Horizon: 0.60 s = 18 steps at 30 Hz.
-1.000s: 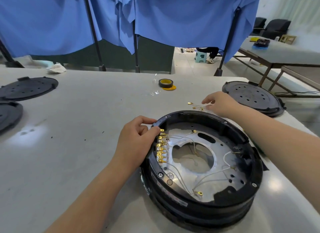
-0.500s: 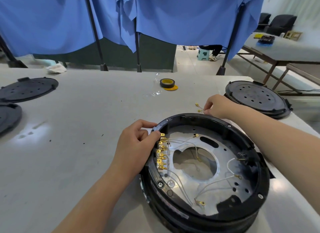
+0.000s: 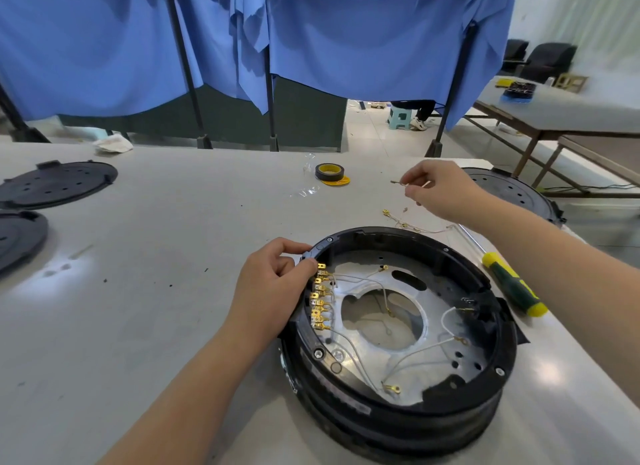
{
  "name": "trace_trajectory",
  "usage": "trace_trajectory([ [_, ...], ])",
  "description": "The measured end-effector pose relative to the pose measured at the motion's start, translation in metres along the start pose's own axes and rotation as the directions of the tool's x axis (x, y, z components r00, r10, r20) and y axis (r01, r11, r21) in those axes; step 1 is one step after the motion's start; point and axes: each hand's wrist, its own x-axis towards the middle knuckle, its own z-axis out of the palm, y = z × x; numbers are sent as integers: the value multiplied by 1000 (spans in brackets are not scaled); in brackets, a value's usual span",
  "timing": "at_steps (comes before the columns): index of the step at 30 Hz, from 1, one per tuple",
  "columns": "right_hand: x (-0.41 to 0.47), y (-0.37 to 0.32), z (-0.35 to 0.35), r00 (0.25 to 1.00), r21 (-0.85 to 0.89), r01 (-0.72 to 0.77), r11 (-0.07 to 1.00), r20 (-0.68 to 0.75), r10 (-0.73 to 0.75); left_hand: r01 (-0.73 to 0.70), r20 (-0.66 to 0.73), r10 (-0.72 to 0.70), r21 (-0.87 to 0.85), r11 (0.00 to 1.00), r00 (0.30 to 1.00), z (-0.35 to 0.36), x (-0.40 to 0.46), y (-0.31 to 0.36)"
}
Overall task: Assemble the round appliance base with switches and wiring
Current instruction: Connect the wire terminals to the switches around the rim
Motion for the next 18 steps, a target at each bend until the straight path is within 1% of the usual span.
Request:
trace_trajectory([
  [2, -16, -20, -3, 999, 62, -1, 998, 47, -2, 2, 4, -2, 3, 1000, 1000, 0, 0, 1],
  [5, -44, -44, -3, 989, 110, -5, 994, 147, -11, 14, 12, -15, 5, 1000, 1000, 0, 0, 1],
  [10, -84, -66, 15, 952, 245, -83, 966, 306, 4, 15, 14, -15, 22, 1000, 1000, 0, 0, 4],
  [16, -111, -60, 38, 942, 262, -39, 964, 331, -52, -14, 12, 14, 44, 999, 1000, 0, -1, 8],
  [18, -114, -55, 40, 952, 270, -18, 963, 299, -66, -25, 13, 24, 52, 998, 1000, 0, -1, 9],
])
